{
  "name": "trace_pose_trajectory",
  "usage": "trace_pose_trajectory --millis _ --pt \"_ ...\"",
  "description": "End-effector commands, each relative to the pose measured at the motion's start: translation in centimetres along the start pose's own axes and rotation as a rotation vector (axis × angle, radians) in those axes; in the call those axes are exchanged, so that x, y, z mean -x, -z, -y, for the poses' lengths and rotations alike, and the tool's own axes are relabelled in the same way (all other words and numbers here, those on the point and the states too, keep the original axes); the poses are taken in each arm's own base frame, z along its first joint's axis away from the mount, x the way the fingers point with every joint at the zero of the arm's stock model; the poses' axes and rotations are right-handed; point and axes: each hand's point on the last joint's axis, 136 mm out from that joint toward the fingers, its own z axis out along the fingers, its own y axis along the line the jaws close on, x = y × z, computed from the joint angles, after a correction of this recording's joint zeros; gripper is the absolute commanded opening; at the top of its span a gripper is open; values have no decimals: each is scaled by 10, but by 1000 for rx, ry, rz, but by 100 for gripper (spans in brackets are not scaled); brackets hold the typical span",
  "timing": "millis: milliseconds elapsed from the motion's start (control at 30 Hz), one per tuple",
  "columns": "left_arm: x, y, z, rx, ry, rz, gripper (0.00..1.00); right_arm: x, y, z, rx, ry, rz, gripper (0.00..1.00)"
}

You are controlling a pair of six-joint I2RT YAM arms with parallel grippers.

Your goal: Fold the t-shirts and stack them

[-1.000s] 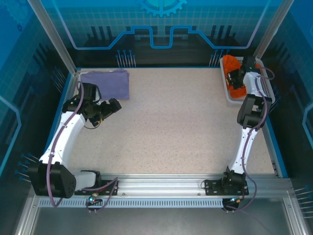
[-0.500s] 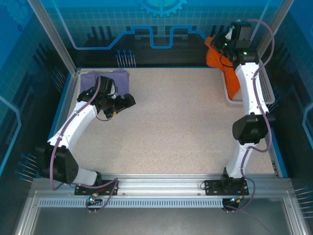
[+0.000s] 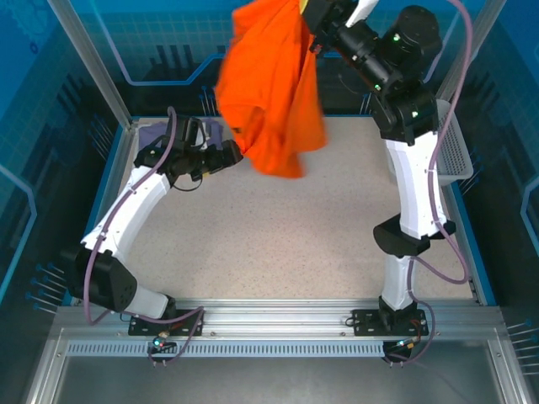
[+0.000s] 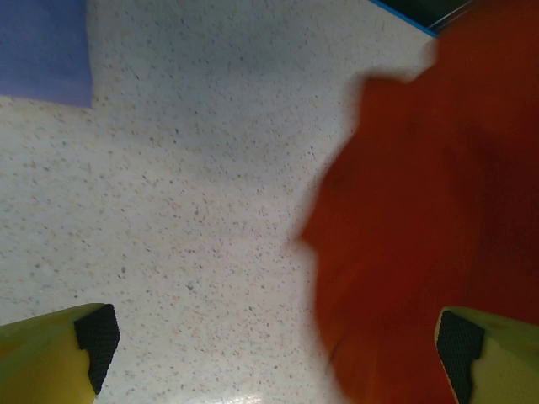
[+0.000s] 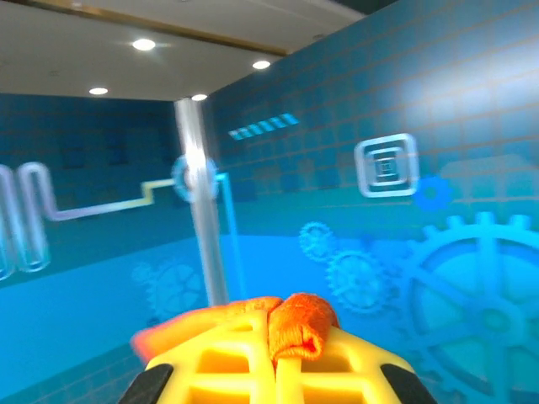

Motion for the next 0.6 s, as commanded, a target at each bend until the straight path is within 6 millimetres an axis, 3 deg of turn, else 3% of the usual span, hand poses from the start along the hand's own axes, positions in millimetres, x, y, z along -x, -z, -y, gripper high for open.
trace_pose_trajectory --millis 0,67,133,200,233,333,433,500,567 --pt "2 31 -5 65 -59 49 98 -50 2 72 -334 26 -150 0" --pt "-11 36 -16 102 -57 20 98 -108 21 112 -521 3 -346 0" --pt "-30 37 -33 154 -39 -30 98 -191 54 149 -691 -46 -595 0" --pt "-51 34 -48 200 -17 -96 98 -271 100 175 -836 -179 -803 0" --pt "-63 32 -56 223 -4 -138 97 -312 122 182 -879 -280 -897 0" --pt "-94 25 -68 241 10 -260 93 -408 171 198 -960 -473 -1088 0" --pt "-126 19 -45 126 -69 -399 90 -463 195 205 -974 -594 -1220 0" --pt "-149 19 -31 110 -194 -472 91 -480 201 208 -972 -637 -1270 0" --pt "-171 17 -36 175 -274 -534 91 -486 205 217 -991 -631 -1286 0"
